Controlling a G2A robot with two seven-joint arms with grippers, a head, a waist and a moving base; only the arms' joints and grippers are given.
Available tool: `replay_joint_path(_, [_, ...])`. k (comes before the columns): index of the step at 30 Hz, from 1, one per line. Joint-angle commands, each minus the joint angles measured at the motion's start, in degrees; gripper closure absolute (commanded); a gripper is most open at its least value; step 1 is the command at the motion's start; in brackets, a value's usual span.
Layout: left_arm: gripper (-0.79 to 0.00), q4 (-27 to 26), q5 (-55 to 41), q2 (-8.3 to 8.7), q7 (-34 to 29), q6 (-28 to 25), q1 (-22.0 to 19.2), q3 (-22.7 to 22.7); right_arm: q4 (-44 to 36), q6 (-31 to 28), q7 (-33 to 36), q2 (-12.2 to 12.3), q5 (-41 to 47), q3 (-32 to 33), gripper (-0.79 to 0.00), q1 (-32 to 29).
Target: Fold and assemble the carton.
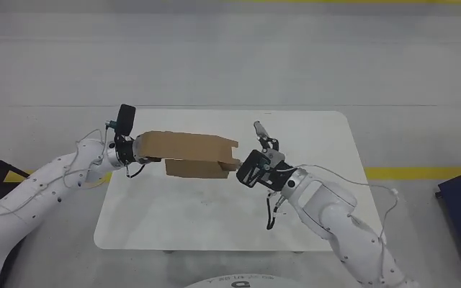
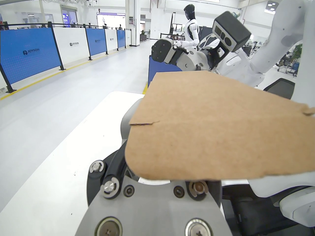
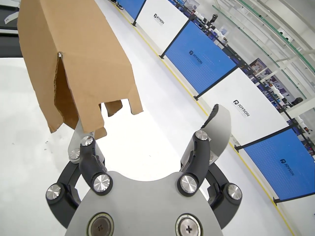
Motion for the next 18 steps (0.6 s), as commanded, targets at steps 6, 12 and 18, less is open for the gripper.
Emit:
replay_joint_path(6, [0.0,-0.17,0.23,-0.16,0.0,0.0,-1.53,2.72,0.49,-0.56,-2.29,-0.35,-2.88,-2.49,-0.376,1.15])
replay_joint_path(12, [0.0,0.45,-0.53,-0.24,0.0,0.0,-2.55,3.92,0.6,-2.84,-3.72,-0.45,-2.88,-3.34,-0.332,1.42])
replay_joint_path(18, [0.0,0.5,-0.94,-0.16,0.0,0.0,-2.75,4.15,0.63,-6.81,-5.64,-0.34,-1.56,-3.26,-0.225,1.56])
